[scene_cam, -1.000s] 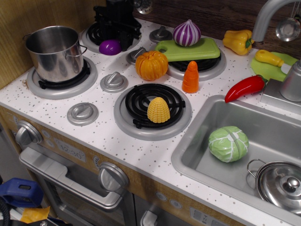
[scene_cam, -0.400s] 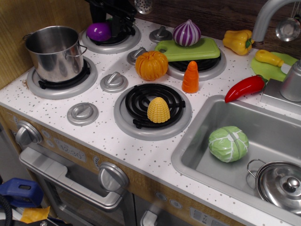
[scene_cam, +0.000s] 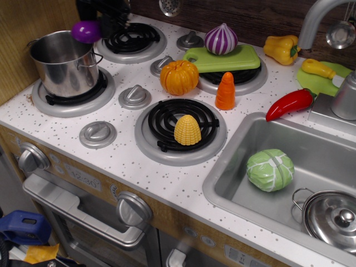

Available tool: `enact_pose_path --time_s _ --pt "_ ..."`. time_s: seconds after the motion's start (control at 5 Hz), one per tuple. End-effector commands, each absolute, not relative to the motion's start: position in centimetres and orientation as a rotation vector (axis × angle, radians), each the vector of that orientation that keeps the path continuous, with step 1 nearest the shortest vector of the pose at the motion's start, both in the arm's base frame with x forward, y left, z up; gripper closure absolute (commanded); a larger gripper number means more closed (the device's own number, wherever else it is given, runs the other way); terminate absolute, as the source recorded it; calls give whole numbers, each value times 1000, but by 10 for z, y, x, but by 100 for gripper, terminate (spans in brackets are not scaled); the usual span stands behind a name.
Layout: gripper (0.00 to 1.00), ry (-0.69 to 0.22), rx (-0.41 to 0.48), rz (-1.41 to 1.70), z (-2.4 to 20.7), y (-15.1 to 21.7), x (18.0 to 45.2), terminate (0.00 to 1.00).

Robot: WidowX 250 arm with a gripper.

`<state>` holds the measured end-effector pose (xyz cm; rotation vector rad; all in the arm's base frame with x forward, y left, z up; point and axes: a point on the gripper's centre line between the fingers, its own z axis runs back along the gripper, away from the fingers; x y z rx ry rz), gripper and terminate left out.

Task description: Put eggplant in pot or pan

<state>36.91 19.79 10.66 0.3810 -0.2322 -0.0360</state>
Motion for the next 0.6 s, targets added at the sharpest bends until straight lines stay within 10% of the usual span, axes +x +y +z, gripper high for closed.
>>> enact_pose_path --time_s 0.0,0.2,0.4 --pt "100 -307 437 -25 135 228 348 0" --pt "0 -263 423 -29 127 230 341 0" --pt "0 -263 423 -29 127 230 341 0"
